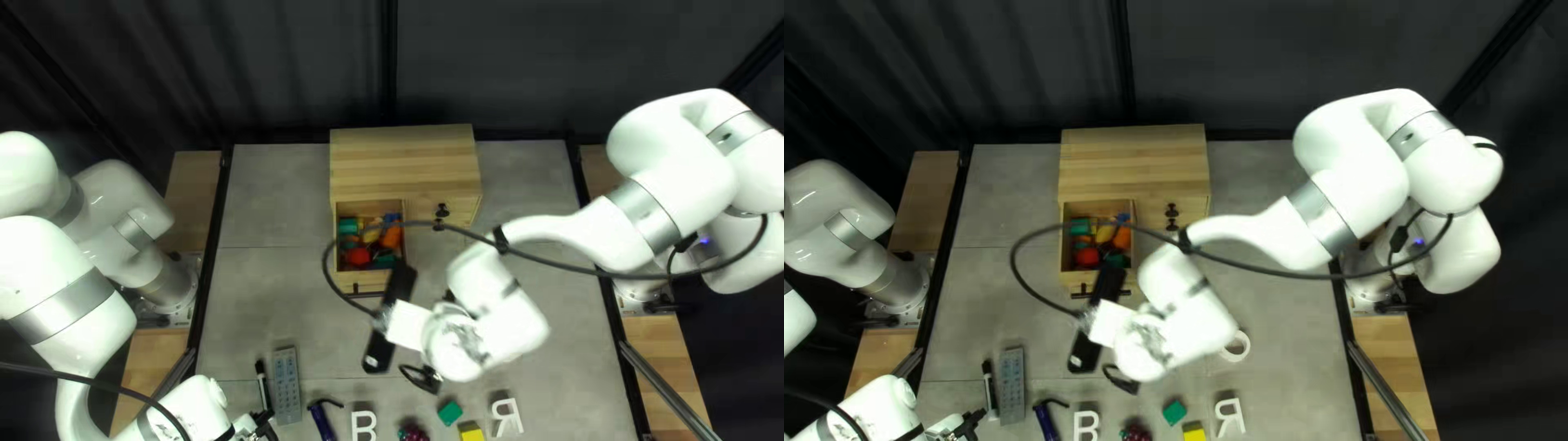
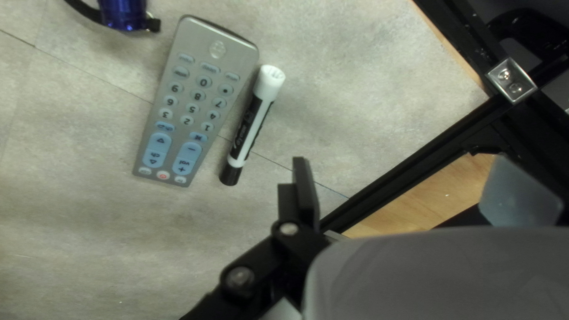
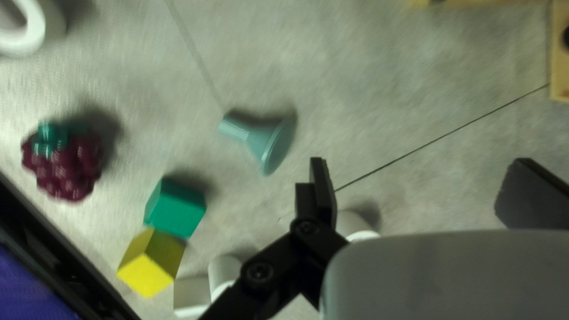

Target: Open drawers and place objects into drawer and close

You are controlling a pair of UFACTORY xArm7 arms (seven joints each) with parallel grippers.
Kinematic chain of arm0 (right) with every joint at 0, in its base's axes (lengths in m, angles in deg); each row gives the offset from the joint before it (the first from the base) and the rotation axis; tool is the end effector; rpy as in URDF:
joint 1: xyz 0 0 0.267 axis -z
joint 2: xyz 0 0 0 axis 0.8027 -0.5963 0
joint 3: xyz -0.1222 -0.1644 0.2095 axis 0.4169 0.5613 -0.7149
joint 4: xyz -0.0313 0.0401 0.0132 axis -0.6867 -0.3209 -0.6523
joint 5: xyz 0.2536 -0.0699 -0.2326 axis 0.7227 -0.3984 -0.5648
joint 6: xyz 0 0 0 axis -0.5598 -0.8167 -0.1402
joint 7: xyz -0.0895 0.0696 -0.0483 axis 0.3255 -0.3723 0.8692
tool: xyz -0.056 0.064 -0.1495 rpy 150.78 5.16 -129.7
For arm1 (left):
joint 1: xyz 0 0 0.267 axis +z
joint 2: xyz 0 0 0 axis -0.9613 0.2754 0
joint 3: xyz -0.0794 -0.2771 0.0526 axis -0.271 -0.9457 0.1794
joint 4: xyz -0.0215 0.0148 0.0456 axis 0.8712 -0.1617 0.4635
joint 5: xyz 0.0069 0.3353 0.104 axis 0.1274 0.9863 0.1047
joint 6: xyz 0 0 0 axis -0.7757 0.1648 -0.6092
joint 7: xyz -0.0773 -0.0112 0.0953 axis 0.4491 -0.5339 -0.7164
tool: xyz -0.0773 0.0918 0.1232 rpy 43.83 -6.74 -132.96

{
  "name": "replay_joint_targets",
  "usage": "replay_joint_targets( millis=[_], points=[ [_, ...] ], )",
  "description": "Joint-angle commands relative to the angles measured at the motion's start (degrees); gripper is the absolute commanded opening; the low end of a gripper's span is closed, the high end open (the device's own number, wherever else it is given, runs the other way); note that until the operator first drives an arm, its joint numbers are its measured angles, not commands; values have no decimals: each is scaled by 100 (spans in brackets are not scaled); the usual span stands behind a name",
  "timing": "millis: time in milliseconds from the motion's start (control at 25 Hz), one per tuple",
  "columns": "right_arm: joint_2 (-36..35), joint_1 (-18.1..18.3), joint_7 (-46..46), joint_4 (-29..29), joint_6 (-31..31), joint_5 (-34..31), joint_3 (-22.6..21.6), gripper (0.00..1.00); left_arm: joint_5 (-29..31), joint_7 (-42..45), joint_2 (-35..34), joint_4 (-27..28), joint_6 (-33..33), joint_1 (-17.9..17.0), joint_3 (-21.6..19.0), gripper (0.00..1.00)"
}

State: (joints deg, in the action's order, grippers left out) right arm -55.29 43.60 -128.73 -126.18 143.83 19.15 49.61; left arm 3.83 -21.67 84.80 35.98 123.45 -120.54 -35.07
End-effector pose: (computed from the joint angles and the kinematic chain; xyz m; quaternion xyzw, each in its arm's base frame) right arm 0.4613 0.1741 0.1442 0.9890 -0.0271 0.0493 0.1368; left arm 0.2082 -0.3226 0.1116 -0.8861 0.4361 0.1559 0.0183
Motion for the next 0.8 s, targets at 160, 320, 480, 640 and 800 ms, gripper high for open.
replay_joint_targets(
  millis=[160,320,480,640,800],
  points=[
    [450,281,2387,992,-1398,299,-182,100,0,0,0,0,0,0,0,100],
    [325,485,3633,1084,-1791,717,-251,100,0,0,0,0,0,0,0,100],
    [-29,722,4642,853,-1788,1128,-291,100,0,0,0,0,0,0,0,100],
    [-282,856,5106,725,-1778,1310,-293,100,0,0,0,0,0,0,0,100],
    [-509,909,5223,752,-1997,1291,-262,100,0,0,0,0,0,0,0,100]
  ],
)
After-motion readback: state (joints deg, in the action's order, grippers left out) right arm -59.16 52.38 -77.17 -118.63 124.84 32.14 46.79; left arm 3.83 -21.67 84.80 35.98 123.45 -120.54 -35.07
